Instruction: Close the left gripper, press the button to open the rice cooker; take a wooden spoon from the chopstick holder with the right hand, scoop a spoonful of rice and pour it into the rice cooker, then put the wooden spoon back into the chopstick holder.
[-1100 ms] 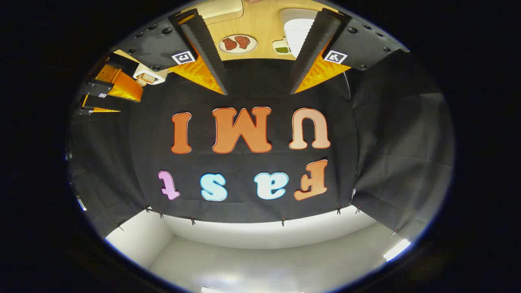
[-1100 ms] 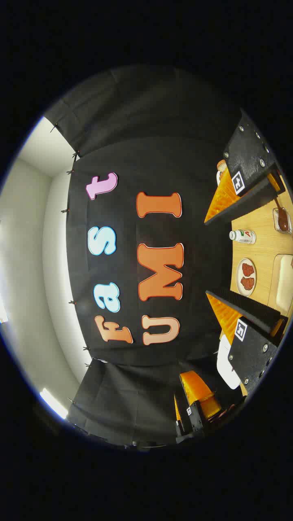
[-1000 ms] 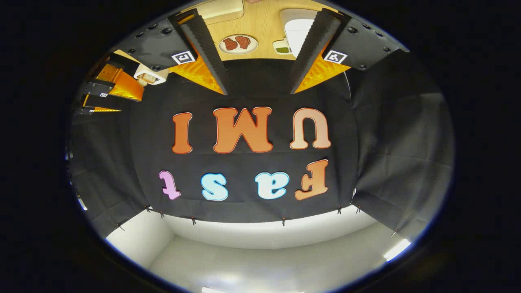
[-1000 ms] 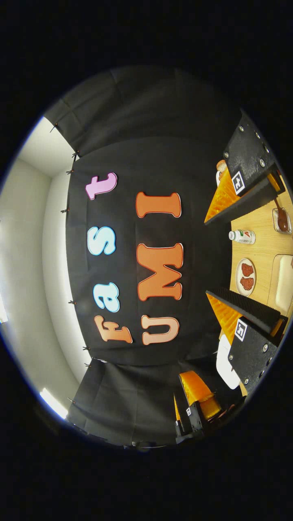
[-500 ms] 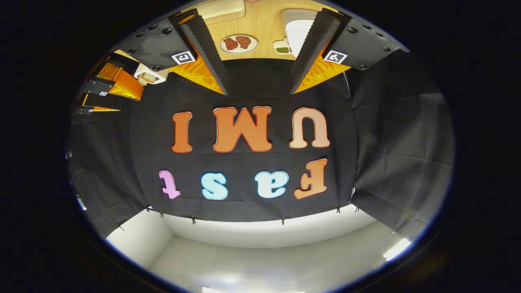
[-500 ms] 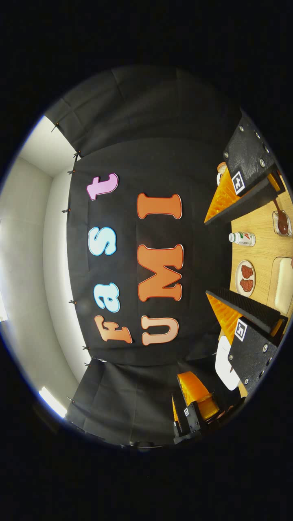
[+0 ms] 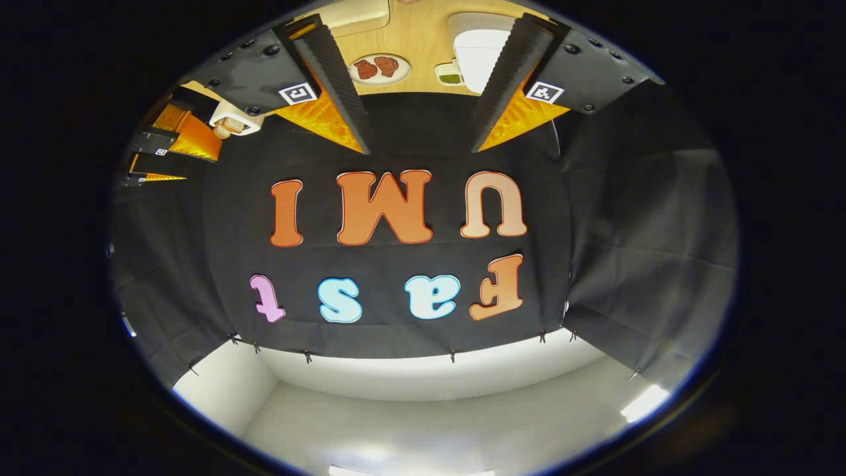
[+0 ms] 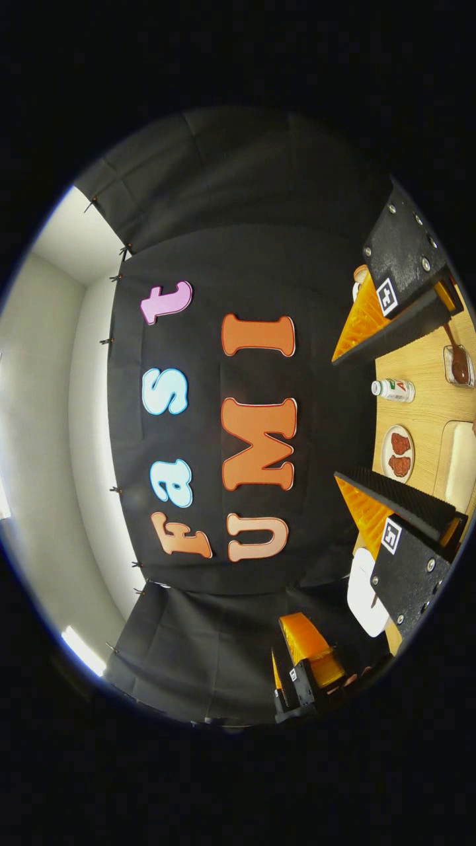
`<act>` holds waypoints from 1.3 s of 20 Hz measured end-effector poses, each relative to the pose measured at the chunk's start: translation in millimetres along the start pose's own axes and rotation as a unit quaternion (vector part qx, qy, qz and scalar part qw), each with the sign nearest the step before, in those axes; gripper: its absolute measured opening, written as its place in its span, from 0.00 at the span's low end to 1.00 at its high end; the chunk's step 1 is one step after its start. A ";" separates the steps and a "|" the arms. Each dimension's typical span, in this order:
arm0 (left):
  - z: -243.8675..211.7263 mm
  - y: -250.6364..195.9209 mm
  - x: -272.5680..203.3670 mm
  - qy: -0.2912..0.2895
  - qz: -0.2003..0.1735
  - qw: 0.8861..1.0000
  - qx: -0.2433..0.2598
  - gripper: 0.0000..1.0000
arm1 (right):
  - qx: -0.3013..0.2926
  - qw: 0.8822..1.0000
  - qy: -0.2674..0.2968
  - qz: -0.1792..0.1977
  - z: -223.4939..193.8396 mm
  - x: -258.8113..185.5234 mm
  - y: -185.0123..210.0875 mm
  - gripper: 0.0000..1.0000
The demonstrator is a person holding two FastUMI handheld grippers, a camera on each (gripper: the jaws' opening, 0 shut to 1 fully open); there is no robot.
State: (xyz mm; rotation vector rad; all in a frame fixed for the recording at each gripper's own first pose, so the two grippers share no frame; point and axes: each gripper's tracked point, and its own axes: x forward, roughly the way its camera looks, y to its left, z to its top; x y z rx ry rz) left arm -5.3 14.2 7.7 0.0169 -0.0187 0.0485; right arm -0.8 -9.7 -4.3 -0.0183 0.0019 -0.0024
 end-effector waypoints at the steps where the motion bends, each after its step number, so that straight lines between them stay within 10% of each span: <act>1: 0.7 2.9 1.6 -0.001 0.003 1.000 0.002 1.00 | -0.001 1.000 0.000 -0.001 -0.4 0.5 -0.1 0.95; 9: 5.0 26.8 13.7 -0.006 0.016 1.000 0.016 0.94 | -0.004 1.000 0.006 -0.005 -6.9 7.9 -1.9 0.95; 17: 1.7 58.1 39.4 0.007 0.042 0.999 0.027 0.08 | -0.011 1.000 0.010 -0.018 -14.5 12.2 -2.8 0.95; 26: -91.6 133.2 59.1 0.173 0.074 0.979 -0.075 0.04 | -0.020 0.998 0.027 -0.048 -30.1 7.6 -12.2 0.95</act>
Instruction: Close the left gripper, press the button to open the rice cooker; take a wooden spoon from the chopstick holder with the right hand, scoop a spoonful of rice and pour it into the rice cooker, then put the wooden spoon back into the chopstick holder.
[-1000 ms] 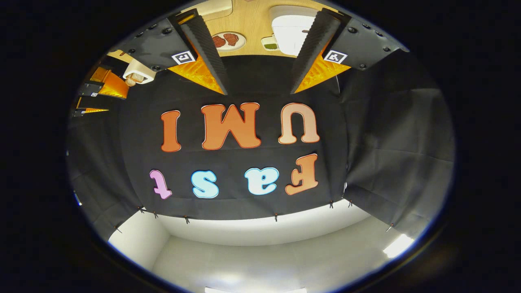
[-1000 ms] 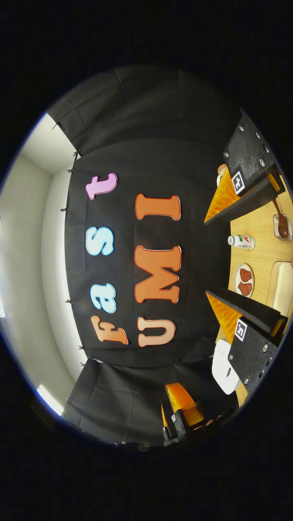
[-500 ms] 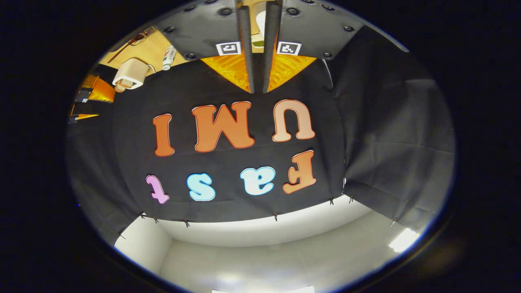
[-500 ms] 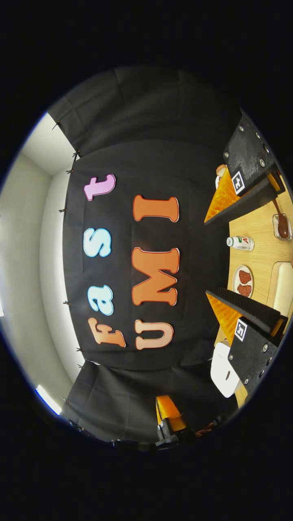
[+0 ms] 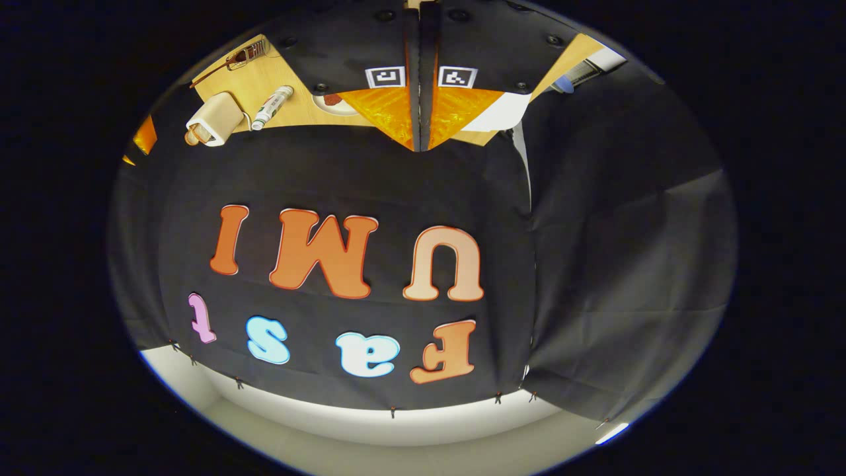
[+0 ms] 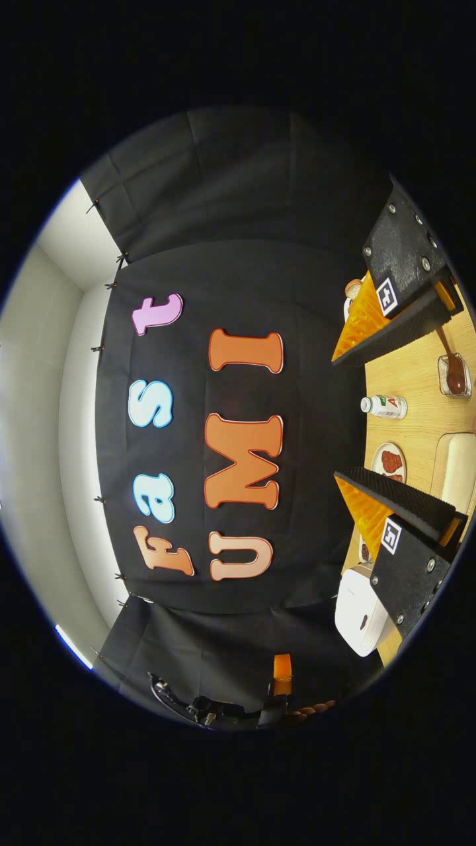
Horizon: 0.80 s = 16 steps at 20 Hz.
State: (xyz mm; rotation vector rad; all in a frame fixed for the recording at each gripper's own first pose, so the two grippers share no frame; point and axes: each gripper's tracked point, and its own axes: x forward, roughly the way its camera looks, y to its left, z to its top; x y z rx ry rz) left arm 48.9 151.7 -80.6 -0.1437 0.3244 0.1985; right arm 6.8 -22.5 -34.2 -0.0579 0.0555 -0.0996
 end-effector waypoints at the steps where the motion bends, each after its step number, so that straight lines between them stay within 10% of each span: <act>1: -10.0 8.3 6.3 0.022 0.003 1.000 -0.012 0.04 | -0.002 1.000 0.003 -0.005 -2.7 1.0 -0.6 0.95; 16: -150.8 58.8 86.9 0.295 -0.011 0.948 -0.122 0.05 | 0.004 0.995 0.060 -0.083 -43.4 -8.6 -19.9 0.95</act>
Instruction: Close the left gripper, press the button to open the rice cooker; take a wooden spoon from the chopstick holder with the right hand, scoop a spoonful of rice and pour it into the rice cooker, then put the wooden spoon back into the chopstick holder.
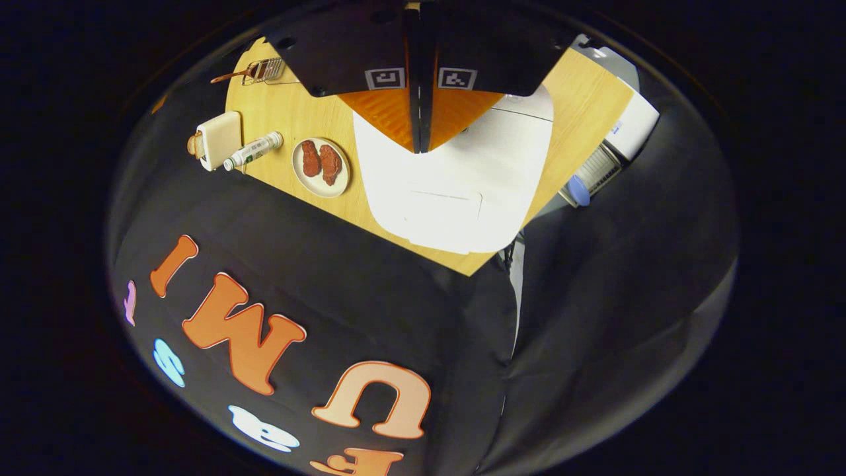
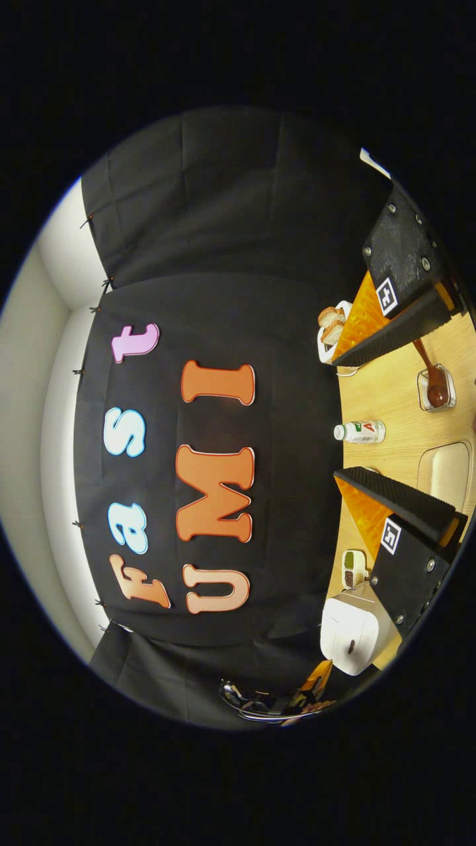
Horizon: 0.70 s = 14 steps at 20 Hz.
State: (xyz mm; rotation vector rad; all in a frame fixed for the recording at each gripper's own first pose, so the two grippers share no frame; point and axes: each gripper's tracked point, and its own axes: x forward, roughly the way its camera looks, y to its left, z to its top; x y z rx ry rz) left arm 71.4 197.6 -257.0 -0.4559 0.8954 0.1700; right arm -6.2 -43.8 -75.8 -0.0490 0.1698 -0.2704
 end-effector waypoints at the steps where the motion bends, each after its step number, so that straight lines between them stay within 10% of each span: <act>1: -6.5 2.6 6.3 0.017 -0.002 1.000 -0.006 0.06 | 0.003 1.000 0.003 -0.006 -2.1 -0.7 -1.6 0.95; 14: -35.5 13.6 49.3 0.067 -0.017 0.997 -0.034 0.05 | 0.013 0.998 0.034 -0.044 -29.6 -7.9 -9.2 0.95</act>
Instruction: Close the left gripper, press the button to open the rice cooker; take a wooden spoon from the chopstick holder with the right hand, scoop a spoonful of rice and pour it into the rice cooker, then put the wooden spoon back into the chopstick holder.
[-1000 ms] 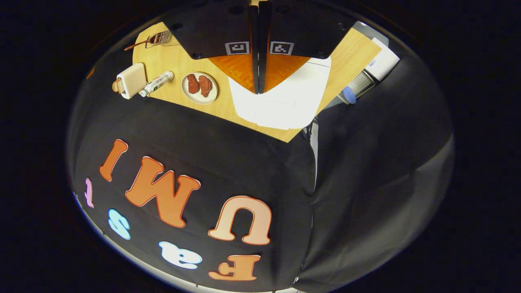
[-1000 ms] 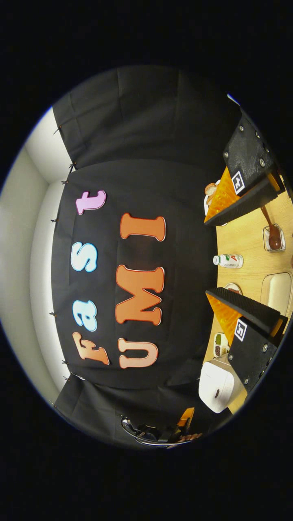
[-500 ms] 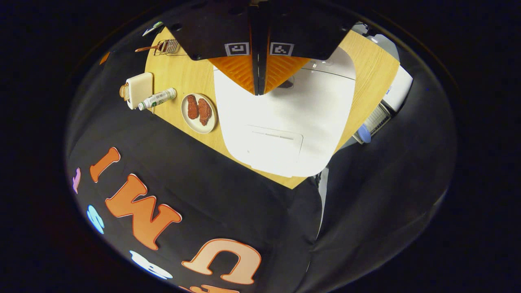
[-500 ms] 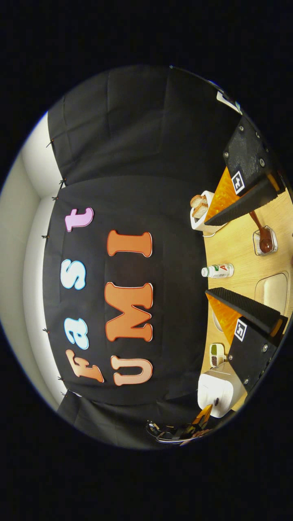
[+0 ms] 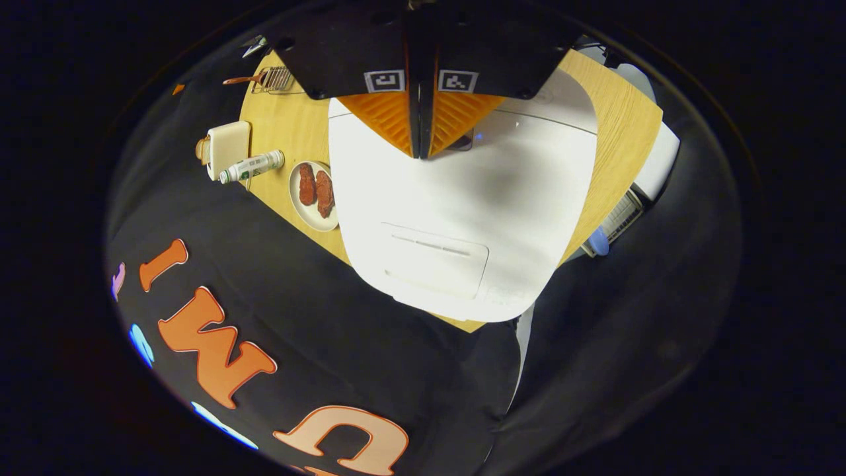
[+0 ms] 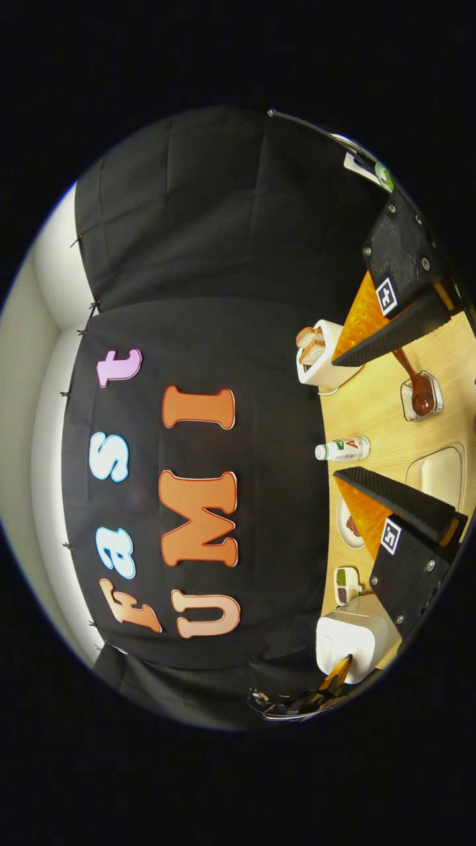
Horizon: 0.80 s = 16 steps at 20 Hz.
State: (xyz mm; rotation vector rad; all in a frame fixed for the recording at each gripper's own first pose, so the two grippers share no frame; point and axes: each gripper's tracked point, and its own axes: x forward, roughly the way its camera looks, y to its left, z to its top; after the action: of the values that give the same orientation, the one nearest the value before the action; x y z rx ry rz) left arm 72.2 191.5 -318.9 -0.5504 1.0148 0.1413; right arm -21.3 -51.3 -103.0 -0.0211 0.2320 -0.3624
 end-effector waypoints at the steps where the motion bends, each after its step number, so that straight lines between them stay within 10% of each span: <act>1: -1.2 -1.1 -2.6 -0.001 -0.002 1.000 -0.002 0.05 | 0.000 1.000 0.004 0.004 -1.8 0.3 1.0 0.95; 16: 52.1 -45.0 -122.3 -0.267 0.006 0.958 0.101 0.05 | -0.007 0.998 0.056 0.029 -41.7 11.8 -24.1 0.95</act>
State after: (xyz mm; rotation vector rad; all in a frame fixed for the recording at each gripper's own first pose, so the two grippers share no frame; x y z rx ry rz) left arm 63.3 195.7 -178.9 -0.2935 0.4963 0.1823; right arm -28.6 -77.1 -144.7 -0.0080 0.3448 -0.3044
